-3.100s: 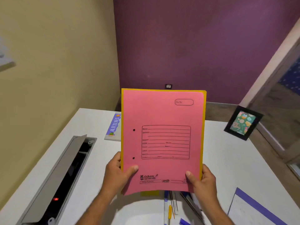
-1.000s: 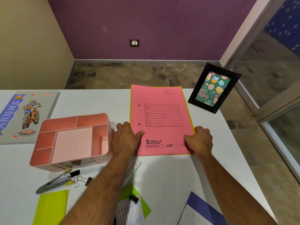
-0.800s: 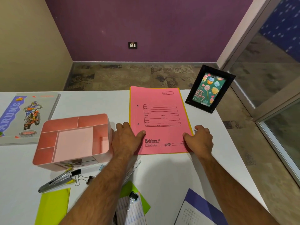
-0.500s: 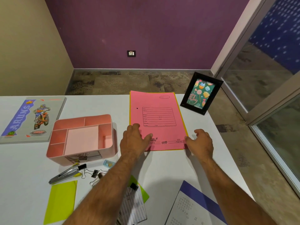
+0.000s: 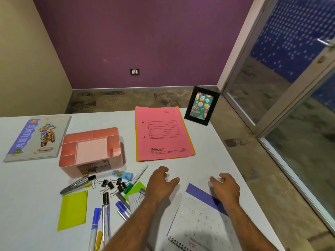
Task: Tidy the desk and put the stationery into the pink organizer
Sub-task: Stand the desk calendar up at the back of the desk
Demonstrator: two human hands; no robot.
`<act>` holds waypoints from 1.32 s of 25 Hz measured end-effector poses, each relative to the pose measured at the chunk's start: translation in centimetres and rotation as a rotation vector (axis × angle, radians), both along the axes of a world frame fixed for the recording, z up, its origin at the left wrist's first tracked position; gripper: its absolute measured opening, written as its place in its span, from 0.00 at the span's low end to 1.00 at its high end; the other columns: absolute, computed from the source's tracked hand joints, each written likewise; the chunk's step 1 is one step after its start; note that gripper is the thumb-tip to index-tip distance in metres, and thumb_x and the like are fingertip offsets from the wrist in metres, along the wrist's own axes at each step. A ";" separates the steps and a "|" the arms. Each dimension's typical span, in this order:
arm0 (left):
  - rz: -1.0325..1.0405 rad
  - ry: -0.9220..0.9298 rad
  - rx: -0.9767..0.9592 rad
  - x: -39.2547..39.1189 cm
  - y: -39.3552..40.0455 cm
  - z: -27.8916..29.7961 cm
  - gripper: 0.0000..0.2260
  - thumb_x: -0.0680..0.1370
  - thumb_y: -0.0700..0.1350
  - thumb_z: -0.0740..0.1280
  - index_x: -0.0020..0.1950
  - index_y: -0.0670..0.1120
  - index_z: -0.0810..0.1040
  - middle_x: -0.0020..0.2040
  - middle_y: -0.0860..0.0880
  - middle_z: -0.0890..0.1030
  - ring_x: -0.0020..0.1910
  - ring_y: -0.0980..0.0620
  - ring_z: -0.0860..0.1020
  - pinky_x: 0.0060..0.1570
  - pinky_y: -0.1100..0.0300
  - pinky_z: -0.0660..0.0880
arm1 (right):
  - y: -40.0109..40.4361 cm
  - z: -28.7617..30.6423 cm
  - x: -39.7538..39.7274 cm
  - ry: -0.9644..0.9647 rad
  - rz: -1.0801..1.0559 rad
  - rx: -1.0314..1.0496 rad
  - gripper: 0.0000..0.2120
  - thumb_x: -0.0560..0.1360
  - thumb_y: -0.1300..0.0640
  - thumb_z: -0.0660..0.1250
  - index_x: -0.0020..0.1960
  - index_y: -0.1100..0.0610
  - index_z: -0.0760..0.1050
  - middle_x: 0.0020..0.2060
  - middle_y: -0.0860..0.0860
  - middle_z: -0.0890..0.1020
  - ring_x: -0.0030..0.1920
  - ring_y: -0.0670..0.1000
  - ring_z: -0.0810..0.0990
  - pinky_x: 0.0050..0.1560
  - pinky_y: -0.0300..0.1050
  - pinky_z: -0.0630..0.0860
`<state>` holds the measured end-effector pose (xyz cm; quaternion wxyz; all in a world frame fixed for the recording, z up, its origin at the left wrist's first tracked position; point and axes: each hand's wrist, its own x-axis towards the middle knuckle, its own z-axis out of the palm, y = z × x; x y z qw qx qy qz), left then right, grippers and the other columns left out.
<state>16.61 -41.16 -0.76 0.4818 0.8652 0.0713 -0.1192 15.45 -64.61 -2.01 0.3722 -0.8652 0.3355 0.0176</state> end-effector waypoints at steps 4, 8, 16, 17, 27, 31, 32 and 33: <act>-0.081 0.085 -0.030 -4.0 -1.3 -0.7 0.26 0.74 0.54 0.73 0.67 0.45 0.71 0.63 0.45 0.76 0.57 0.52 0.76 0.51 0.64 0.68 | -2.3 -0.2 -5.7 0.047 -0.131 -0.021 0.25 0.73 0.45 0.71 0.65 0.56 0.73 0.64 0.55 0.78 0.62 0.60 0.76 0.64 0.62 0.72; -0.120 0.187 -0.022 -7.4 -2.1 -1.7 0.30 0.73 0.56 0.73 0.69 0.43 0.69 0.65 0.45 0.75 0.64 0.48 0.74 0.61 0.57 0.72 | -3.8 -0.2 -11.2 0.066 -0.265 -0.015 0.26 0.73 0.46 0.72 0.66 0.58 0.73 0.63 0.58 0.78 0.63 0.62 0.75 0.64 0.60 0.72; -0.079 0.264 -0.109 -12.0 -3.1 -2.0 0.33 0.69 0.56 0.76 0.68 0.46 0.68 0.59 0.49 0.78 0.56 0.50 0.77 0.53 0.61 0.73 | -3.0 -2.4 -17.7 0.135 -0.477 0.378 0.09 0.69 0.56 0.74 0.39 0.62 0.81 0.33 0.57 0.86 0.36 0.61 0.85 0.47 0.61 0.82; -0.051 0.275 -0.145 -12.4 -2.9 -2.0 0.34 0.68 0.55 0.77 0.68 0.47 0.68 0.59 0.50 0.79 0.56 0.51 0.78 0.51 0.62 0.73 | -2.9 -2.5 -17.9 0.132 -0.491 0.411 0.07 0.69 0.58 0.75 0.39 0.62 0.81 0.32 0.58 0.86 0.36 0.62 0.85 0.47 0.63 0.82; 0.009 0.401 -0.343 -14.9 -0.5 -1.2 0.38 0.69 0.55 0.77 0.73 0.47 0.62 0.72 0.46 0.69 0.69 0.50 0.69 0.59 0.62 0.66 | -1.8 1.1 -17.0 -0.005 -0.475 0.471 0.05 0.73 0.66 0.70 0.45 0.59 0.77 0.40 0.60 0.85 0.42 0.63 0.84 0.50 0.66 0.81; -0.057 0.353 -0.267 -15.2 0.7 0.1 0.31 0.71 0.54 0.76 0.69 0.49 0.66 0.63 0.48 0.74 0.56 0.56 0.74 0.53 0.64 0.68 | -0.7 4.6 -15.6 -0.150 -0.366 0.389 0.13 0.70 0.68 0.72 0.50 0.54 0.78 0.41 0.54 0.85 0.44 0.58 0.84 0.48 0.60 0.82; -0.056 0.297 -0.237 -15.3 1.0 0.4 0.28 0.71 0.53 0.76 0.66 0.50 0.68 0.63 0.48 0.75 0.56 0.55 0.75 0.53 0.64 0.69 | -0.4 5.5 -15.2 -0.159 -0.307 0.354 0.12 0.70 0.67 0.71 0.50 0.54 0.80 0.40 0.52 0.86 0.43 0.57 0.84 0.46 0.57 0.83; -0.046 0.230 -0.219 -15.3 1.4 0.9 0.26 0.72 0.52 0.76 0.64 0.51 0.69 0.62 0.49 0.75 0.57 0.53 0.75 0.53 0.63 0.69 | 0.0 6.5 -14.8 -0.168 -0.239 0.320 0.11 0.70 0.67 0.70 0.49 0.54 0.82 0.40 0.51 0.86 0.42 0.56 0.85 0.42 0.55 0.83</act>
